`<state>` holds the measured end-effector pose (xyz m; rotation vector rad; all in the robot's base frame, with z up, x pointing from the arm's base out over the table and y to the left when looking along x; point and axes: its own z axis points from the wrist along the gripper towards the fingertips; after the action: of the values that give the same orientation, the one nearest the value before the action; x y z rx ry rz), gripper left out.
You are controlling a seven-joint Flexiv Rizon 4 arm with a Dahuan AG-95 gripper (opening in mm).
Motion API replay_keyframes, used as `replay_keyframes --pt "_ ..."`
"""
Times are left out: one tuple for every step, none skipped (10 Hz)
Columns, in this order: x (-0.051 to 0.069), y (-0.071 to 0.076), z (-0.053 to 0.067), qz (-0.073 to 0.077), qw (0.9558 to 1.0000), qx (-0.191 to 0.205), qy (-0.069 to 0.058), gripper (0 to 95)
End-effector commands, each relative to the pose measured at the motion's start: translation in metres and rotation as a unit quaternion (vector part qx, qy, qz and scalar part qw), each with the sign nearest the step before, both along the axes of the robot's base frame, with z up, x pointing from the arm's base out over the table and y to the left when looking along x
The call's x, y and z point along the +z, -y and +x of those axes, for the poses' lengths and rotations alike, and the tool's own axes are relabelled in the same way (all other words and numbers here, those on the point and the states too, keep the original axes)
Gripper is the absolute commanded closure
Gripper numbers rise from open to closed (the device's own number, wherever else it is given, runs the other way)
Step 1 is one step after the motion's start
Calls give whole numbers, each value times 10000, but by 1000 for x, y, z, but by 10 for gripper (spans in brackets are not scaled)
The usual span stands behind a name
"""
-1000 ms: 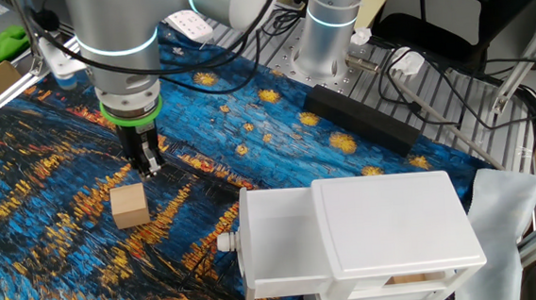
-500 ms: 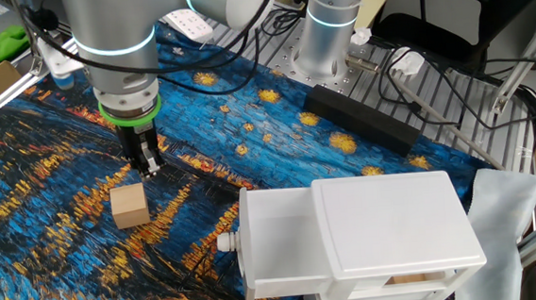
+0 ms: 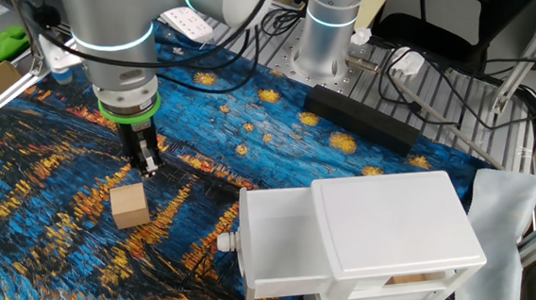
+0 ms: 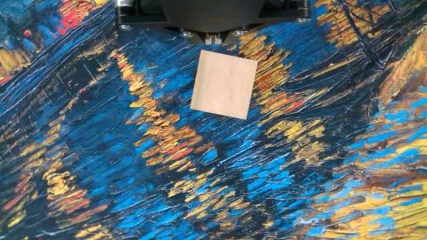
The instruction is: Put things in the drawer
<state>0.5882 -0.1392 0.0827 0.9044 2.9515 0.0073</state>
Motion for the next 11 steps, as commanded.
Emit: replay_keyframes --pt "1 0 0 -8 10000 -33 -8 950" --pt "1 0 0 -10 10000 -48 -9 950" --pt "1 0 0 7 9999 -99 -33 950" --pt "1 0 0 -3 9999 -101 -16 950" --pt "1 0 0 1 10000 -99 -10 950" --pt "1 0 0 0 10000 -91 -9 950" --pt "1 0 0 -4 9999 -116 9 950" --pt "1 0 0 -7 9999 -106 10 950" --pt "1 0 0 -27 10000 -74 3 950" --pt "1 0 0 23 10000 -74 -3 950" --pt "1 0 0 20 10000 -71 -6 950"
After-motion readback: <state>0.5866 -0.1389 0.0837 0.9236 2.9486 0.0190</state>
